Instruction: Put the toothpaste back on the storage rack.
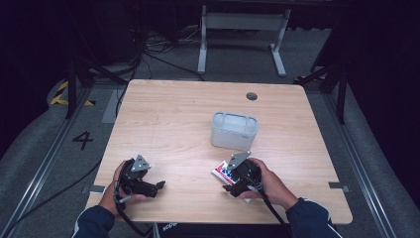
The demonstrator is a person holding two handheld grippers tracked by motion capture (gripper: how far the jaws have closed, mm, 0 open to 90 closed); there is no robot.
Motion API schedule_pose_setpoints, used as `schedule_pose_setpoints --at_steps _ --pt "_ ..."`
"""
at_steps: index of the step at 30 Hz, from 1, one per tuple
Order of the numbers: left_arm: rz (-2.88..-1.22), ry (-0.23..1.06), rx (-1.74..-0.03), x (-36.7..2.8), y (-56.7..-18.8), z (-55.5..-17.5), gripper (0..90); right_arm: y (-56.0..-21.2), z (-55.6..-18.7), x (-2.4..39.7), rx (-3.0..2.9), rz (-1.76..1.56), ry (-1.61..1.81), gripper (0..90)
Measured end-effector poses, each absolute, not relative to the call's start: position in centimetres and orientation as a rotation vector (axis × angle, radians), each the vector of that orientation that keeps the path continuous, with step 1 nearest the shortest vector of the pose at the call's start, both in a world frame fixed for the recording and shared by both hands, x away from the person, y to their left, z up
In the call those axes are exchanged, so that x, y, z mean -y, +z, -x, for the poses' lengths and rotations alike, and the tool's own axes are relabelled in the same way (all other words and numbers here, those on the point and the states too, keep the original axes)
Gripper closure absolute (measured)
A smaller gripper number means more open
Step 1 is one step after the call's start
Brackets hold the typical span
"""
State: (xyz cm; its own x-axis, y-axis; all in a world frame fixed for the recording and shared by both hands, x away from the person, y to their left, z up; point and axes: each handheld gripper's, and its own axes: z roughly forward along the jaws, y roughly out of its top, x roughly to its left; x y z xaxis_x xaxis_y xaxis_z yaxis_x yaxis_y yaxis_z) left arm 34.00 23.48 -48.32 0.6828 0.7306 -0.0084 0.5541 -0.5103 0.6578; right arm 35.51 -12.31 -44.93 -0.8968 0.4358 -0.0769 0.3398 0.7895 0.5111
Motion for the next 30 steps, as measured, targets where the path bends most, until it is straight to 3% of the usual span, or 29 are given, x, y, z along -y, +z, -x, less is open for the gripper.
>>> schedule_pose_setpoints --at_steps 17,22,30 --pt "-2.251 0.357 -0.982 -23.5 -48.3 -34.0 1.3 -45.7 -36.8 11.4 -2.799 -0.648 0.679 25.6" --pt "-2.251 0.358 -0.983 -23.5 -48.3 -34.0 1.3 -45.6 -37.1 11.0 -2.827 -0.65 0.696 35.1" --pt "-2.253 0.36 -0.981 -23.5 -48.3 -34.0 1.3 -45.3 -37.2 10.7 -2.884 -0.605 0.651 40.0"
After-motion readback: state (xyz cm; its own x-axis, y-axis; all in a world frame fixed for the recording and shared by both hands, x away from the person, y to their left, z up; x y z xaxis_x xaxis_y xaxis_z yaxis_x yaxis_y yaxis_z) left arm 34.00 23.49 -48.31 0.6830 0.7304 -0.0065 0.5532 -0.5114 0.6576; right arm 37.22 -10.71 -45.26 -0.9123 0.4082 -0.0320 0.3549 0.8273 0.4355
